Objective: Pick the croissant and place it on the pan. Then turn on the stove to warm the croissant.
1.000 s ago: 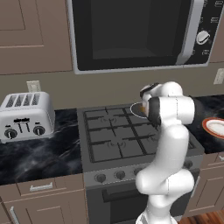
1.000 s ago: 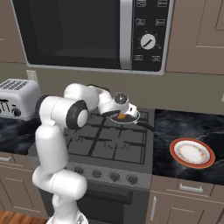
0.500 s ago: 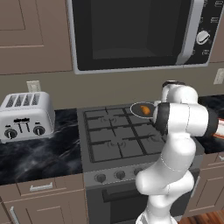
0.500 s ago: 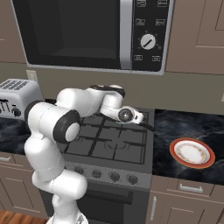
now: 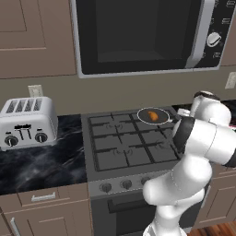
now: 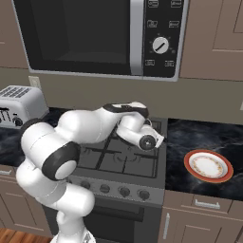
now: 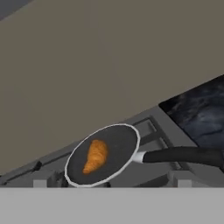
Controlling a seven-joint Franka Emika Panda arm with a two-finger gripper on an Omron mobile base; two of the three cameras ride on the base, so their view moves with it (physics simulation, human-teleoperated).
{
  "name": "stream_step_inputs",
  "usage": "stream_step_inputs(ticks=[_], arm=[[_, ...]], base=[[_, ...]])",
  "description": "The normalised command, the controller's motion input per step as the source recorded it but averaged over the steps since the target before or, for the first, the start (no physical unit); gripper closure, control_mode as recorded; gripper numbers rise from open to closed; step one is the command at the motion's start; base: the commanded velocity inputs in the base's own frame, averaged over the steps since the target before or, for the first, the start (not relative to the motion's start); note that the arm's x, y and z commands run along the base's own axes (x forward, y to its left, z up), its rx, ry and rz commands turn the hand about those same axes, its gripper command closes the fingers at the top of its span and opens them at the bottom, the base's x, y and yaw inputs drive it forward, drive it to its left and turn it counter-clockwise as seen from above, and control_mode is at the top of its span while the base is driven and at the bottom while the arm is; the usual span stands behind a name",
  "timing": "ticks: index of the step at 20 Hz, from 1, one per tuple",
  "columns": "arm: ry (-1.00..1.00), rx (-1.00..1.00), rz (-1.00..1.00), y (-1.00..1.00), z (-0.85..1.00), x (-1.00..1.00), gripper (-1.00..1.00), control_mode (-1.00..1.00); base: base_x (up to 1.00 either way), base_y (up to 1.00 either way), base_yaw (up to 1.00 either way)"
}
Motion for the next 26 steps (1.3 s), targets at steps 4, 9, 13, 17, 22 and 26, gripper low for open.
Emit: stream_step_inputs(ticks=[4, 9, 13, 17, 22, 26], arm=[[0.0, 0.17, 0.05, -0.55, 0.64, -0.44, -1.0, -1.0], [0.0, 0.16, 0.07, -0.54, 0.56, -0.51, -1.0, -1.0], [0.0, 0.14, 0.05, -0.49, 0.38, -0.6, -1.0, -1.0], [0.0, 0.15, 0.03, -0.41, 0.29, -0.7, -1.0, -1.0], [0.0, 0.13, 0.0, -0.2, 0.09, -0.83, -1.0, -1.0], [0.03, 0.12, 0.0, -0.01, 0.0, -0.84, -1.0, -1.0]], base=[[0.0, 0.0, 0.0], [0.0, 0.0, 0.0], [0.0, 0.0, 0.0], [0.0, 0.0, 0.0], [0.0, 0.0, 0.0], [0.0, 0.0, 0.0]])
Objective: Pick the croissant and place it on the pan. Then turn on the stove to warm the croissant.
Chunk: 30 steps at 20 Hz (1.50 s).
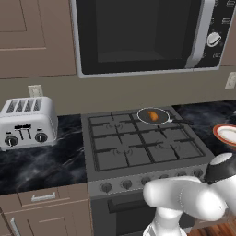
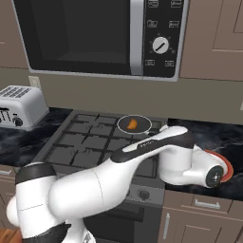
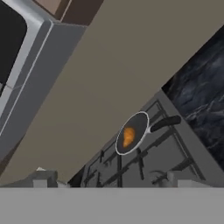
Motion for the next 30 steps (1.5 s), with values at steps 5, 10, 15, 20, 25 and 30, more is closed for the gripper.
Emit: stream_step_inputs(ticks=[5, 10, 15, 20, 25, 30], arm=[[0.07, 0.03, 0.0, 0.0, 0.0, -0.8, -1.0, -1.0], [0.09, 0.0, 0.0, 0.15, 0.0, -0.69, -1.0, -1.0], [0.04, -0.03, 0.0, 0.33, -0.06, -0.63, -1.0, -1.0], [0.14, -0.13, 0.0, 0.61, -0.2, -0.09, -1.0, -1.0], [0.11, -0.17, 0.0, 0.56, -0.31, 0.09, -1.0, -1.0], [0.05, -0.01, 0.0, 0.06, -0.4, -0.04, -1.0, -1.0]], base=[[0.0, 0.0, 0.0], [0.0, 0.0, 0.0], [0.0, 0.0, 0.0], [0.0, 0.0, 0.0], [0.0, 0.0, 0.0], [0.0, 0.0, 0.0]])
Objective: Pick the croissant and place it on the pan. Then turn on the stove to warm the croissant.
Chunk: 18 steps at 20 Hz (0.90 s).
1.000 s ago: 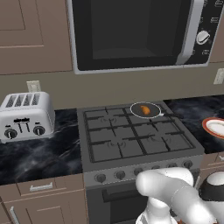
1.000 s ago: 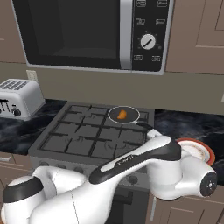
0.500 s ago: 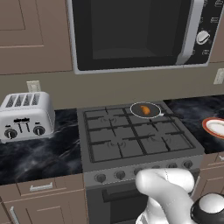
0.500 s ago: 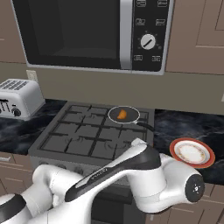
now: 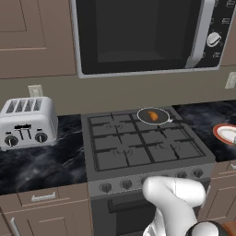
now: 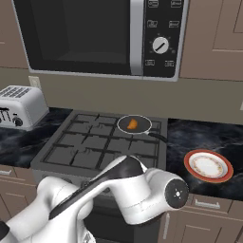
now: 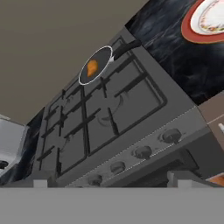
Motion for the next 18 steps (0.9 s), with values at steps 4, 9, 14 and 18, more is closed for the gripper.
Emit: stream_step_inputs(ticks=[4, 9, 14, 18], arm=[[0.05, 0.1, 0.0, 0.0, -0.36, 0.0, -1.0, -1.0], [0.07, 0.13, 0.0, 0.0, -0.29, 0.0, -1.0, -1.0], [0.09, 0.17, 0.0, 0.0, -0.27, -0.04, -1.0, -1.0], [0.1, 0.15, 0.0, 0.0, -0.29, -0.04, -1.0, -1.0]], base=[[0.0, 0.0, 0.0], [0.0, 0.0, 0.0], [0.0, 0.0, 0.0], [0.0, 0.0, 0.0]])
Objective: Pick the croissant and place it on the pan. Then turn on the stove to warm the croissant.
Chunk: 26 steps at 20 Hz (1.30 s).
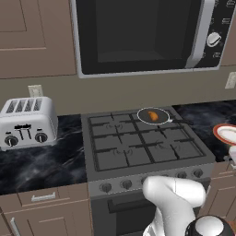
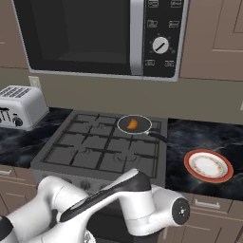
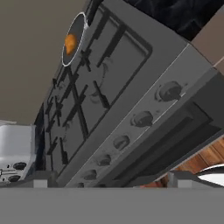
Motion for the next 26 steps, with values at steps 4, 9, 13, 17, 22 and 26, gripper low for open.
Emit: stream_step_inputs(ticks=[4, 9, 13, 17, 22, 26], arm=[[0.12, 0.14, 0.0, 0.0, -0.32, 0.0, -1.0, -1.0], [0.09, 0.06, 0.0, 0.04, -0.33, 0.0, -1.0, -1.0], [0.09, 0.01, 0.0, 0.12, -0.34, 0.0, -1.0, -1.0], [0.04, 0.02, 0.0, 0.24, -0.33, 0.01, -1.0, -1.0], [0.0, 0.03, 0.0, 0.33, -0.3, 0.03, -1.0, -1.0], [0.0, 0.03, 0.0, 0.34, -0.31, 0.03, -1.0, -1.0]], base=[[0.0, 0.0, 0.0], [0.0, 0.0, 0.0], [0.0, 0.0, 0.0], [0.0, 0.0, 0.0], [0.0, 0.0, 0.0], [0.0, 0.0, 0.0]])
